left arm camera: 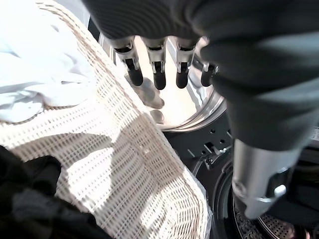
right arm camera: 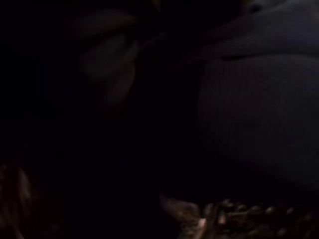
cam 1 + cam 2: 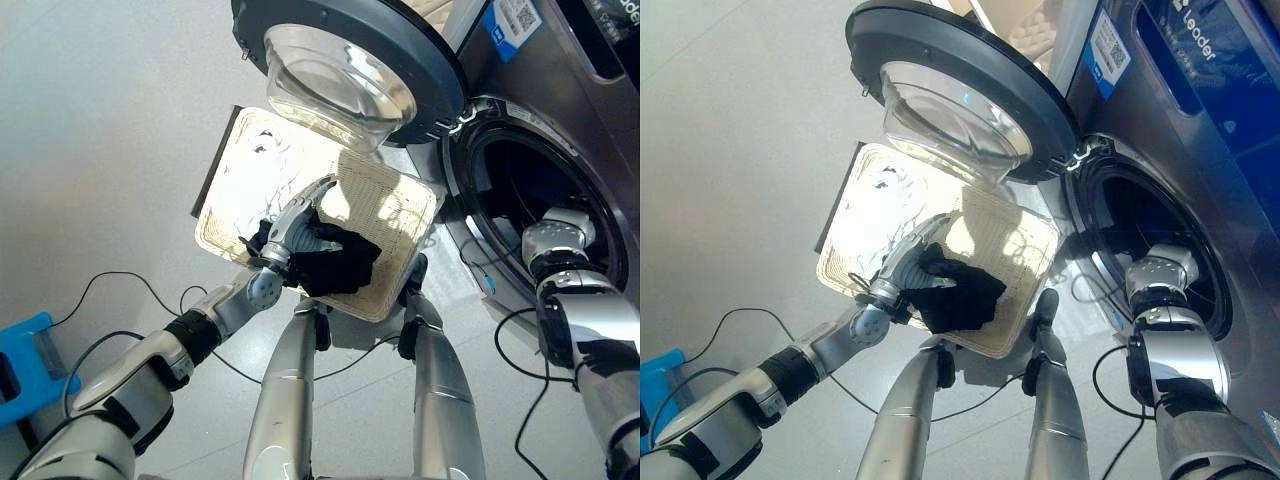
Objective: Put the clothes into the washing machine.
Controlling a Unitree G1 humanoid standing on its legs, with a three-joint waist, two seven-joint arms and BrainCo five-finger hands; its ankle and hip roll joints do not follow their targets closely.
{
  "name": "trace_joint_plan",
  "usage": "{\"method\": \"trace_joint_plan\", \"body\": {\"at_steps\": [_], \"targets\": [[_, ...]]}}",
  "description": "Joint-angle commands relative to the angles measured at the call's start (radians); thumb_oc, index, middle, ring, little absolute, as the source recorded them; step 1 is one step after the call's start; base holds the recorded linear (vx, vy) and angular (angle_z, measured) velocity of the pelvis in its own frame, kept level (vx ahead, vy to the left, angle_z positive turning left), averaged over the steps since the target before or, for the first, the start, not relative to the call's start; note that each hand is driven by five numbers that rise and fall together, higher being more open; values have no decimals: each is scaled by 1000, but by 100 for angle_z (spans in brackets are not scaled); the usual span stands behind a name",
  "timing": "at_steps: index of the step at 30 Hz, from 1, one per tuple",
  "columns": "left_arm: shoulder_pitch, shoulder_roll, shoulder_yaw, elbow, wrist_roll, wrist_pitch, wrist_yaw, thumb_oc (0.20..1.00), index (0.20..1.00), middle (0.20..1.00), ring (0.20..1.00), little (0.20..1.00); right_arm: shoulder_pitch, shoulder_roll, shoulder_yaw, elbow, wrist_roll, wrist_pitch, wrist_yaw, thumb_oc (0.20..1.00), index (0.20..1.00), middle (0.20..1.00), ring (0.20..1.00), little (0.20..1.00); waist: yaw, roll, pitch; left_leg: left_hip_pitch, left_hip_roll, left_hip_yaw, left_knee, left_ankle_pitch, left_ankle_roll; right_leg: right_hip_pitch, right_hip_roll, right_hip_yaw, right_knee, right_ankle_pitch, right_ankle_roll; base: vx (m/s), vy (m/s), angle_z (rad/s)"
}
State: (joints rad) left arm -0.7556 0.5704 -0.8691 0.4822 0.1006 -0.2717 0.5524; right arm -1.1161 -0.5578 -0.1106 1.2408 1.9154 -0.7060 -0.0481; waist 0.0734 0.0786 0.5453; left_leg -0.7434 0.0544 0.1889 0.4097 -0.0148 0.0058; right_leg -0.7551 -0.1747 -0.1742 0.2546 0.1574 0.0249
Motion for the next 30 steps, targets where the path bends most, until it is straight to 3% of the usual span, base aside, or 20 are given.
{"method": "trace_joint_plan", "body": {"at_steps": [1, 5, 9, 11, 12, 15, 17, 20, 25, 30], "targets": [[8, -49, 21, -38, -27, -3, 15, 1000, 1000, 1000, 1000, 1000, -26, -102, 60, -21, -154, 29, -49, 1000, 1000, 1000, 1000, 1000, -17, 70, -25, 52, -58, -53, -107, 10, -71, 19, -51, -96, 179, -146, 110, 0, 0, 0], [9, -55, 25, -14, -22, 28, 6, 1000, 1000, 1000, 1000, 1000, -16, -106, 102, -3, -435, 175, -213, 1000, 1000, 1000, 1000, 1000, -18, 64, -25, 56, -57, -51, -110, 11, -71, 23, -52, -101, 177, -146, 110, 0, 0, 0], [29, -67, 64, 45, -89, 90, 66, 1000, 1000, 1000, 1000, 1000, 12, -91, 143, 10, -622, 260, -313, 1000, 1000, 1000, 1000, 1000, -15, 60, -25, 68, -58, -51, -109, 6, -70, 34, -49, -102, 179, -154, 110, 0, 0, 0], [37, -79, 85, 72, -103, 93, 90, 1000, 1000, 1000, 1000, 1000, 19, -85, 148, 15, -664, 268, -339, 1000, 1000, 1000, 1000, 1000, -14, 58, -25, 67, -58, -50, -110, 7, -69, 33, -49, -103, 179, -155, 110, 0, 0, 0], [50, -100, 133, 124, -108, 88, 136, 1000, 1000, 1000, 1000, 1000, 24, -73, 159, 18, -769, 322, -396, 1000, 1000, 1000, 1000, 1000, -10, 57, -25, 64, -61, -52, -107, 6, -68, 32, -50, -105, 181, -157, 110, 0, 0, 0], [60, -114, 168, 153, -99, 79, 162, 1000, 1000, 1000, 1000, 1000, 21, -69, 169, 26, -797, 360, -430, 1000, 1000, 1000, 1000, 1000, -6, 57, -25, 59, -62, -53, -106, 8, -69, 28, -50, -109, 181, -157, 109, 0, 0, 0], [85, -134, 245, 197, -73, 69, 214, 1000, 1000, 1000, 1000, 1000, 41, -54, 180, 42, -855, 474, -507, 1000, 1000, 1000, 1000, 1000, 1, 56, -25, 56, -65, -56, -105, 8, -70, 27, -50, -115, 181, -159, 107, 0, 0, 0], [82, -137, 274, 214, -34, 64, 206, 1000, 1000, 1000, 1000, 1000, 56, -36, 188, 43, -830, 509, -513, 1000, 1000, 1000, 1000, 1000, 2, 54, -25, 51, -63, -53, -105, 8, -71, 19, -50, -117, 186, -162, 105, 0, 0, 0], [25, -125, 250, 257, 94, 119, 125, 1000, 1000, 1000, 1000, 1000, 88, 9, 195, 46, -761, 541, -469, 1000, 1000, 1000, 1000, 1000, -11, 52, -25, 49, -57, -43, -114, 12, -75, 10, -41, -108, 186, -163, 104, 1, 2, 1], [-43, -80, 140, 286, 224, 191, -8, 1000, 1000, 1000, 1000, 1000, 117, 34, 231, 16, -830, 481, -456, 1000, 1000, 1000, 1000, 1000, -41, 52, -25, 43, -45, -19, -122, 20, -81, -4, -25, -86, 172, -155, 105, -5, 56, 0]]}}
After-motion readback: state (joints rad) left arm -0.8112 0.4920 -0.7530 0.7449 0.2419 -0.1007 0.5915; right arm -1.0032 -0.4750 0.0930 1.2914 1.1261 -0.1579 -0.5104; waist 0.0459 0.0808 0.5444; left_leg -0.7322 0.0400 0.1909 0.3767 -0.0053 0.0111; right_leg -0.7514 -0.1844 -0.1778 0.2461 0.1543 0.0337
